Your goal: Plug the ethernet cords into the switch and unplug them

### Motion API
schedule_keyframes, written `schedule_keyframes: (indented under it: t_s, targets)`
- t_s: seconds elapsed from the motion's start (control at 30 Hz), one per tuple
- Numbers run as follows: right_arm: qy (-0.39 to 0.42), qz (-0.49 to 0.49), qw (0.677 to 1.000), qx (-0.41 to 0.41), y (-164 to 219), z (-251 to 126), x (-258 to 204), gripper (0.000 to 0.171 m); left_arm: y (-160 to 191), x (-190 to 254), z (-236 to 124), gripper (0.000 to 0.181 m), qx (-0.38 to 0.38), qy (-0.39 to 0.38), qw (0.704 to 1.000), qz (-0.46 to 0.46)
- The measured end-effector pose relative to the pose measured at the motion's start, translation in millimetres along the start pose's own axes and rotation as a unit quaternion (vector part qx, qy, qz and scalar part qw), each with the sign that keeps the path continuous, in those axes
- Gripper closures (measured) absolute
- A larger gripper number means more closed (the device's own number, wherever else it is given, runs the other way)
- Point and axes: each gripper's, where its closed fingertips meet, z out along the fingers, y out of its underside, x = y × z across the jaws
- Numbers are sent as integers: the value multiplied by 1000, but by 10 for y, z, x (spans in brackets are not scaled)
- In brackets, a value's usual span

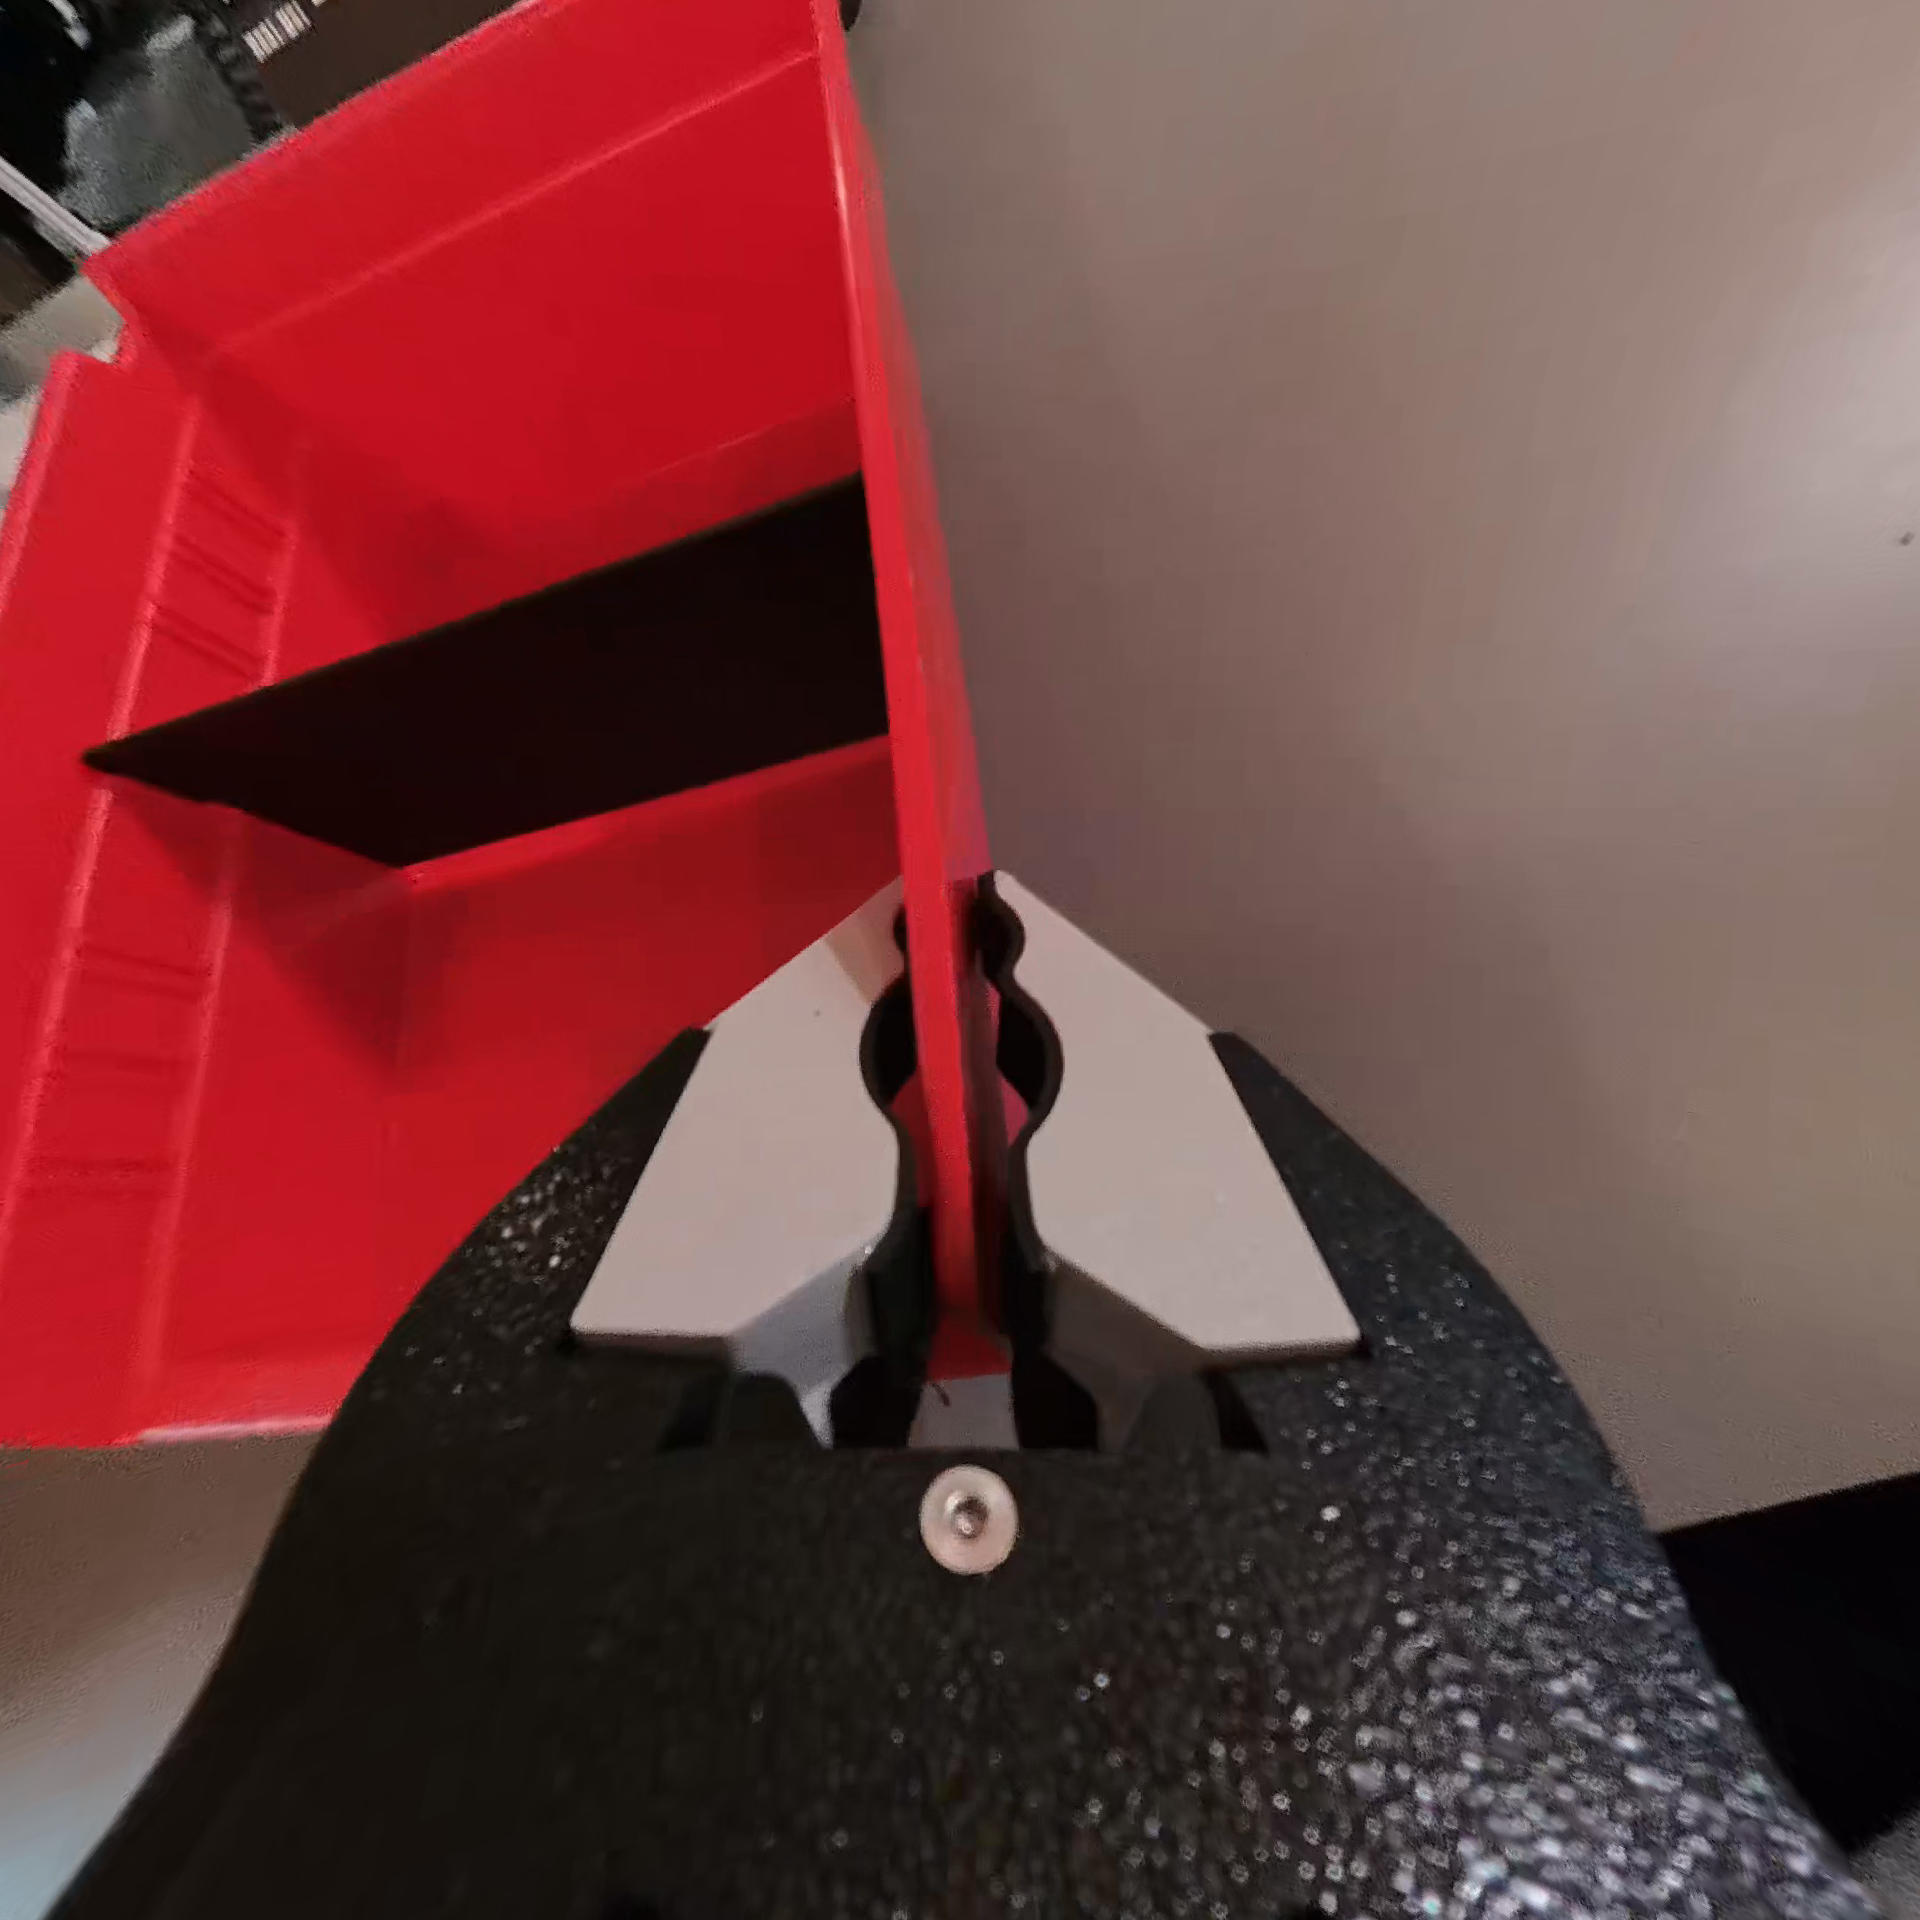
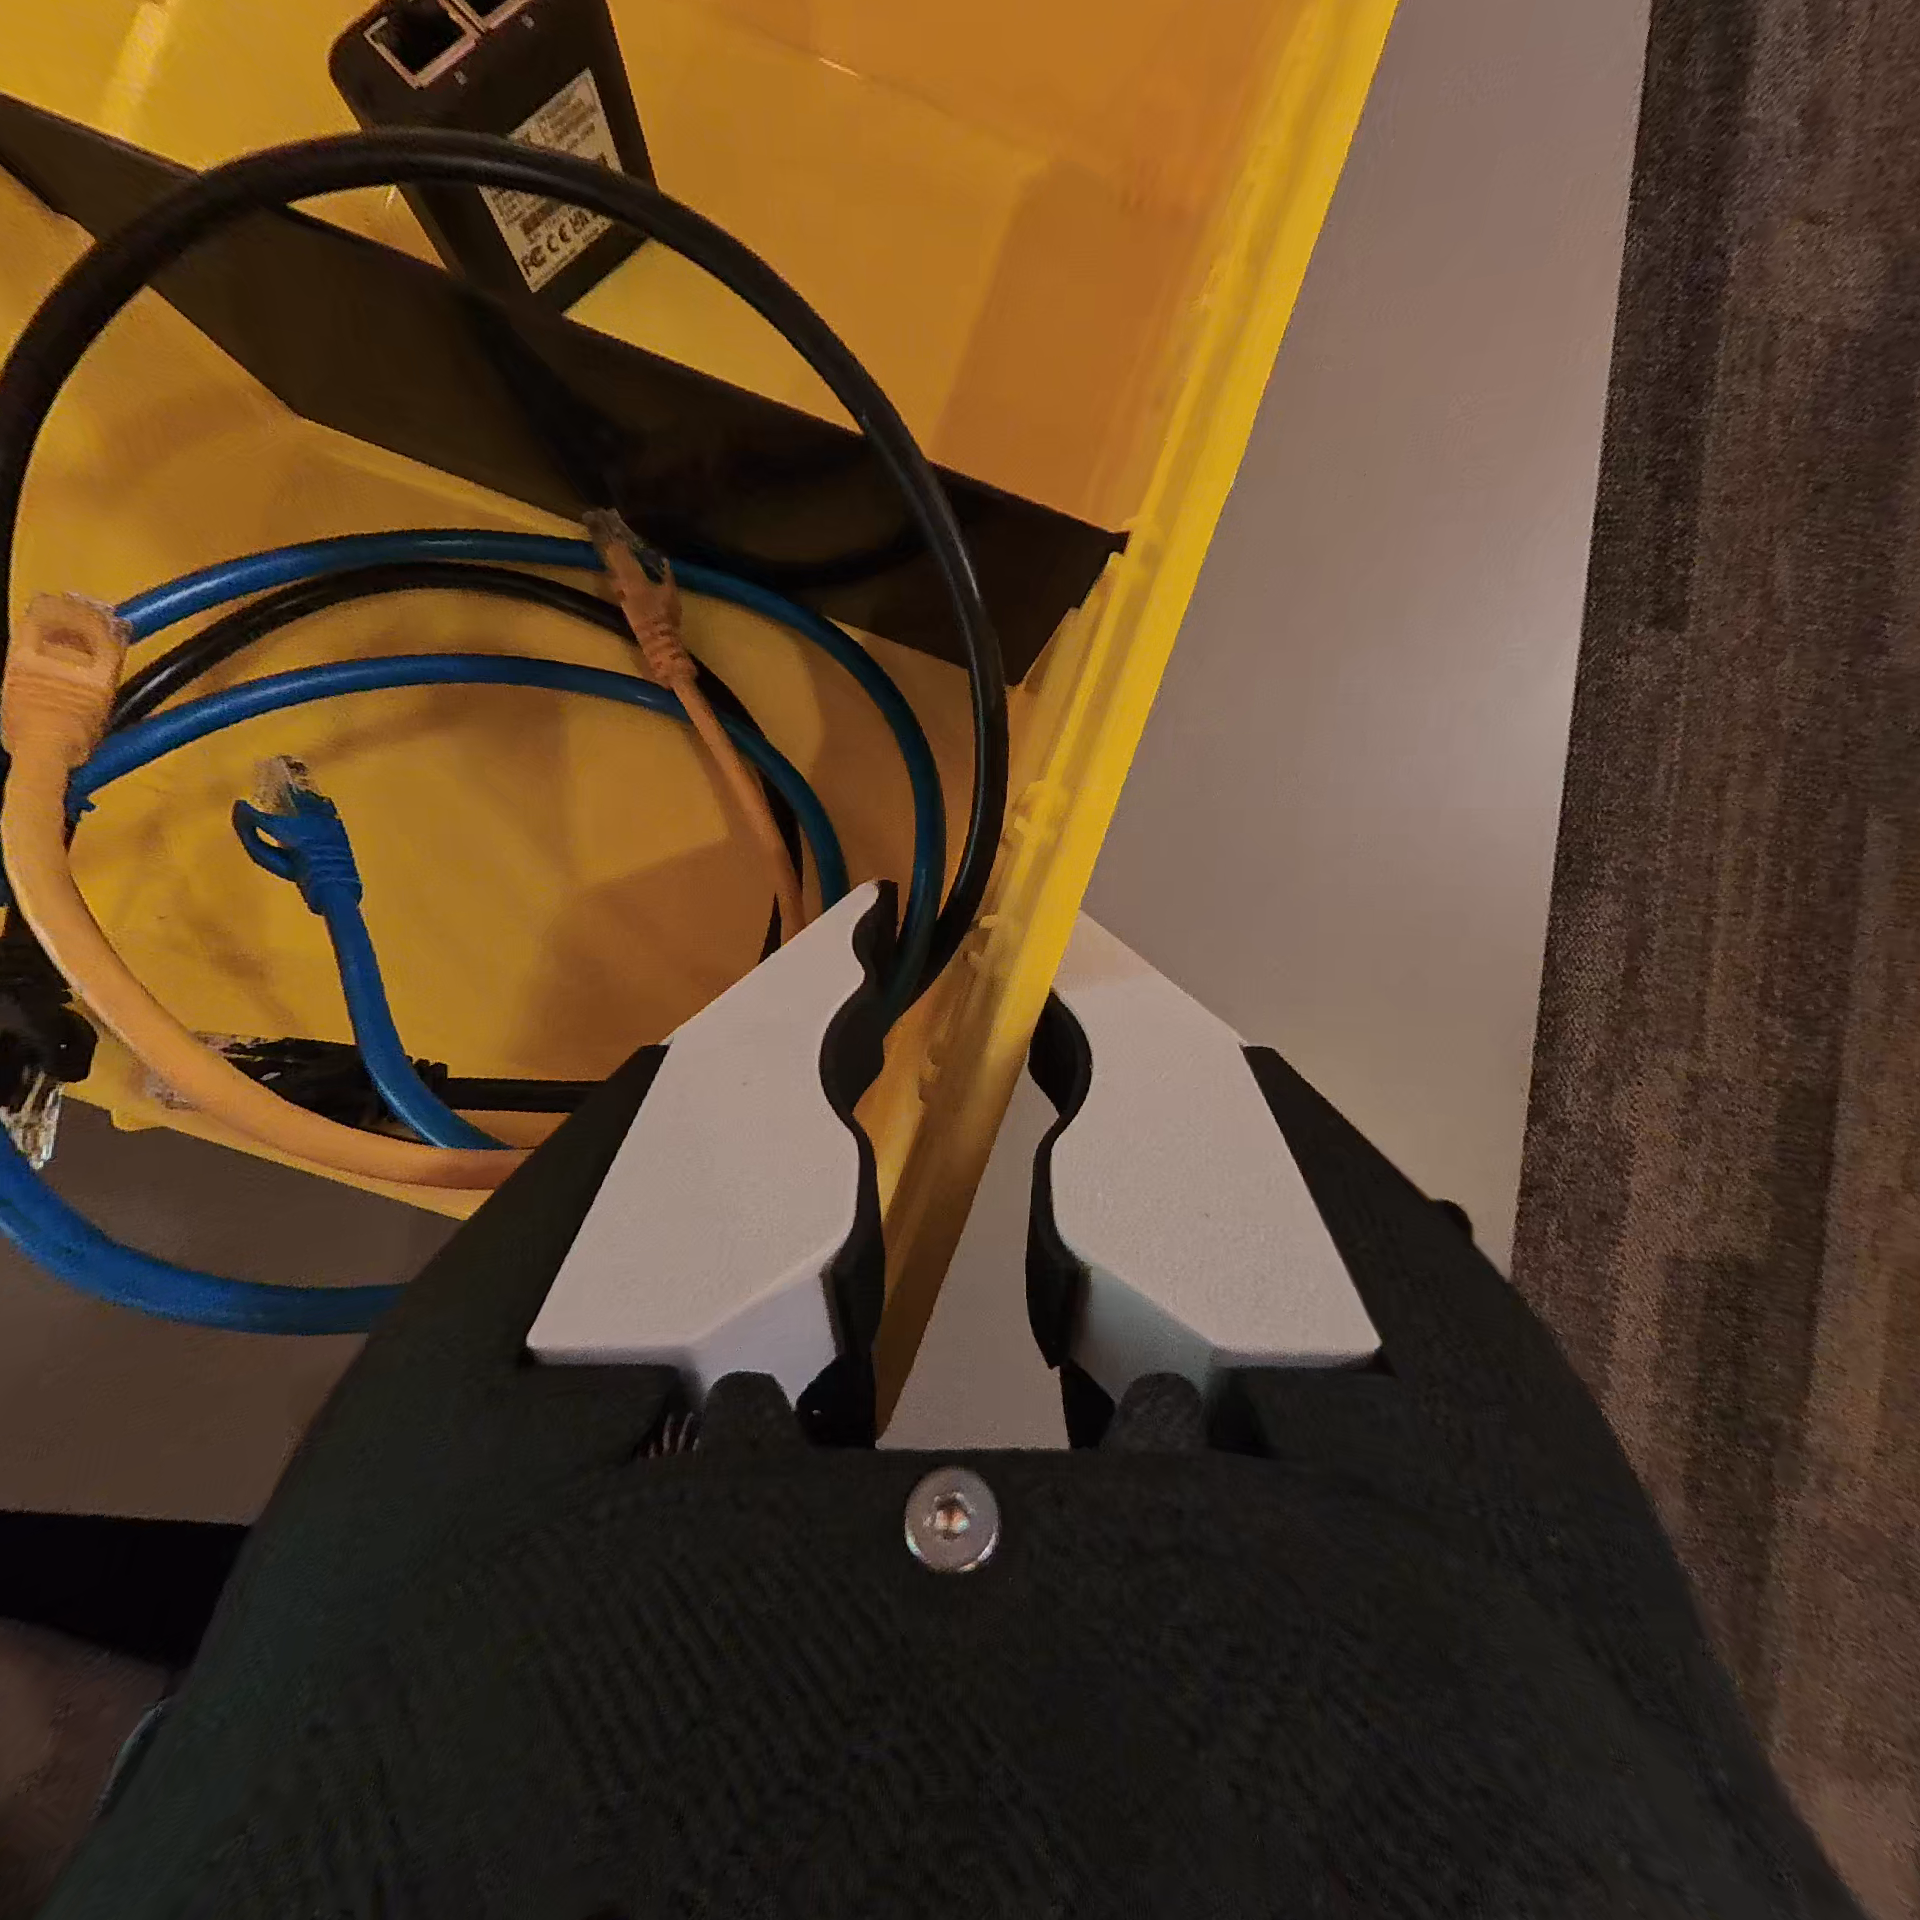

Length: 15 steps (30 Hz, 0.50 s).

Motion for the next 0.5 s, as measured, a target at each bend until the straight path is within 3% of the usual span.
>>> schedule_keyframes:
  t_s: [0.03,0.23,0.5]
  targets:
    - [-2,0,1000,1,-12,5,-15,151,4,-14,-8,176,3,-4,1000,6]
    - [-11,-20,1000,5,-128,62,-223,151,-121,-56,-119,176,48,-21,999,1]
    - [-19,-62,998,3,-372,132,-835,151,-501,-193,-528,177,141,-74,987,11]
